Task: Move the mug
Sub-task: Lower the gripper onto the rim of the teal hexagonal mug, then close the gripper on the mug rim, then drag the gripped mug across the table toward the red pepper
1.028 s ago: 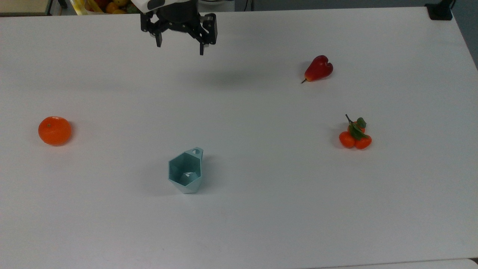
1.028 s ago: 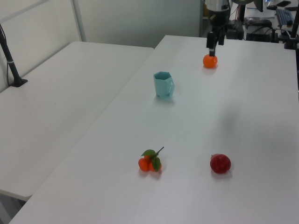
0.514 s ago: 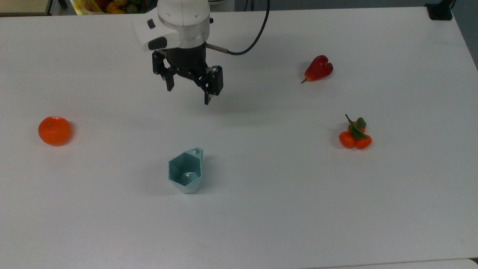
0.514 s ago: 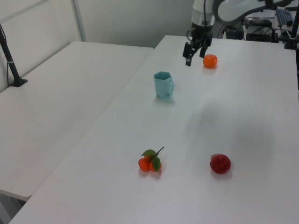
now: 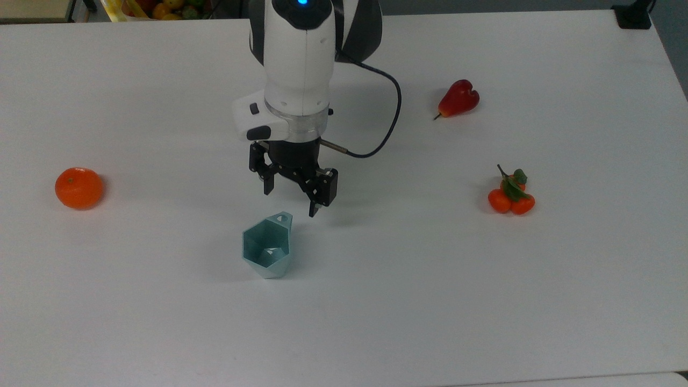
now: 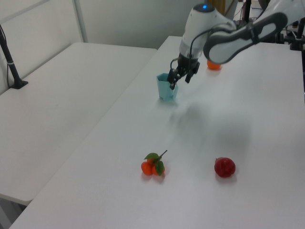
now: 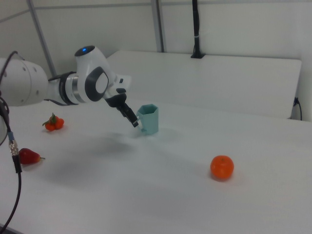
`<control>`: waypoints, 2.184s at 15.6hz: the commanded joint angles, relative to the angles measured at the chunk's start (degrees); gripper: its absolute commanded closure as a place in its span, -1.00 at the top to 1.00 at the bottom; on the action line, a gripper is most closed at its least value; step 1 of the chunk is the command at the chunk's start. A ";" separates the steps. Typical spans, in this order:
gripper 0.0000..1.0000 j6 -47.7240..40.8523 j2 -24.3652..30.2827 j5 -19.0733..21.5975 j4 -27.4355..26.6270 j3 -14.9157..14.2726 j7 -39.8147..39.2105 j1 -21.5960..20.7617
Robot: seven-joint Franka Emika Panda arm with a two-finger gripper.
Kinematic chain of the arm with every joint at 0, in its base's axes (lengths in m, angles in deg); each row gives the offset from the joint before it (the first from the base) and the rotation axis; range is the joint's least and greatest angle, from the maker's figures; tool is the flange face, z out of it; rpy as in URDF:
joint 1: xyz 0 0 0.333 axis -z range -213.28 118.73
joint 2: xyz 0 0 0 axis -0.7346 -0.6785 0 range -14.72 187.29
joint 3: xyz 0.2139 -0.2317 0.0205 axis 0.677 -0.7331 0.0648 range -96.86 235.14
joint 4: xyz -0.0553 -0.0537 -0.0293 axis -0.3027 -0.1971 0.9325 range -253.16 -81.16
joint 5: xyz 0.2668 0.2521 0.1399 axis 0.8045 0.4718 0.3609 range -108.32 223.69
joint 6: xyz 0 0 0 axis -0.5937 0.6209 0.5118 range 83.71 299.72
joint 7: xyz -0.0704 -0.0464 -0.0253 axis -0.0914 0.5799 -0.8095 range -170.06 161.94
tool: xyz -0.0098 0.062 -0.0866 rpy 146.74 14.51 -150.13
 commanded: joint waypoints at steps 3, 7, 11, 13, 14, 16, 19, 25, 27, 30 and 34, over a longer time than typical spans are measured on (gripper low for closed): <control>0.47 6.57 -3.81 -5.21 1.51 -0.26 6.24 -0.52; 0.08 7.64 -4.43 -5.30 1.51 -0.61 6.16 -0.44; -0.51 7.64 -4.34 -7.66 1.59 -0.61 5.89 0.00; -0.65 7.55 -4.08 -8.02 1.51 -0.70 5.81 0.00; -0.70 7.46 -3.82 -8.02 1.33 -0.70 5.80 0.00; -0.72 7.11 -2.59 -8.11 0.89 -0.70 5.54 0.00; -0.72 5.63 1.00 -8.90 -1.64 -0.61 3.80 0.53; -0.71 -1.68 14.61 -7.85 -12.79 -0.09 -7.19 1.76; -0.71 -1.68 20.76 -7.50 -19.46 -0.09 -10.35 1.76; -0.70 -2.90 26.84 -6.53 -26.86 -0.09 -14.05 1.59; -0.70 -9.49 29.57 -5.57 -30.48 0.00 -17.57 0.80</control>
